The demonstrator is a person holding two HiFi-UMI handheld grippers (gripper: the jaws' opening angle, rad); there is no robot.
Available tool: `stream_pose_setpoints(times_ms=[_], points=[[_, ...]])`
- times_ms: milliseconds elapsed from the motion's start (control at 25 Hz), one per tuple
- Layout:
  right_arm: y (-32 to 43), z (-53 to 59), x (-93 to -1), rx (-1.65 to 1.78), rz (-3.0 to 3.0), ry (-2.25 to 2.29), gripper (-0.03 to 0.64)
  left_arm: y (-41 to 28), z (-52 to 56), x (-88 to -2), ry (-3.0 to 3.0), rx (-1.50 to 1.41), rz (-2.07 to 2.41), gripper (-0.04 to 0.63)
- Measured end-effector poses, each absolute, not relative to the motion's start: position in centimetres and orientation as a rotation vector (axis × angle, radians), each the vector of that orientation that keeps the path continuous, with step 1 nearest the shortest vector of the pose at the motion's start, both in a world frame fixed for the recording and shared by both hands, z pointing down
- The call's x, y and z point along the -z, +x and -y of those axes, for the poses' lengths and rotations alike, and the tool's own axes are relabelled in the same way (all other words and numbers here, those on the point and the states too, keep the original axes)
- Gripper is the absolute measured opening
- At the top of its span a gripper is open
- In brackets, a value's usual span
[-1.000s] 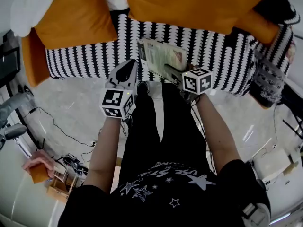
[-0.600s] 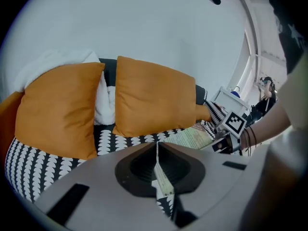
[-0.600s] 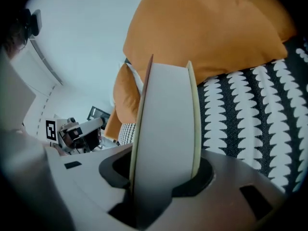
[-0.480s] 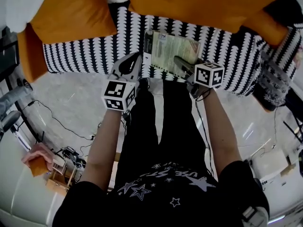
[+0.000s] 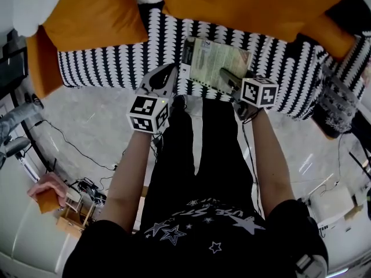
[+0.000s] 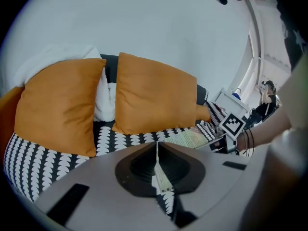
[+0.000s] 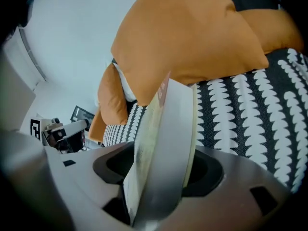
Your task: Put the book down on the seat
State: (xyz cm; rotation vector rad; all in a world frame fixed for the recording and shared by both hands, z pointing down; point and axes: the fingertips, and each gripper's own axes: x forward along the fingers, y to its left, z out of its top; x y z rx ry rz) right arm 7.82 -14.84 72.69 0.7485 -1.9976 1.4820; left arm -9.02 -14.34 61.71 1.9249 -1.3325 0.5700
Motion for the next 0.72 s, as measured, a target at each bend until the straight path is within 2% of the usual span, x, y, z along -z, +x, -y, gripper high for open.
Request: stream_pose_setpoints(times_ms=[160, 400, 720], points=[[9.0, 15.4, -72.9, -1.449, 1.981, 0.815, 0.291, -9.3, 14.3, -62.0, 1.922, -0.558, 1.326, 0.017], [11.0, 16.2, -71.8, -1.437, 1.976, 0.891, 0.293, -8.9, 14.4, -61.4, 1.929, -0.537, 1.327, 0.017], [10.1, 16.4, -67.7, -1.361, 1.996, 0.959, 0.291, -9.1, 14.0, -58.0, 1.956, -0.489, 1.336, 0.017]])
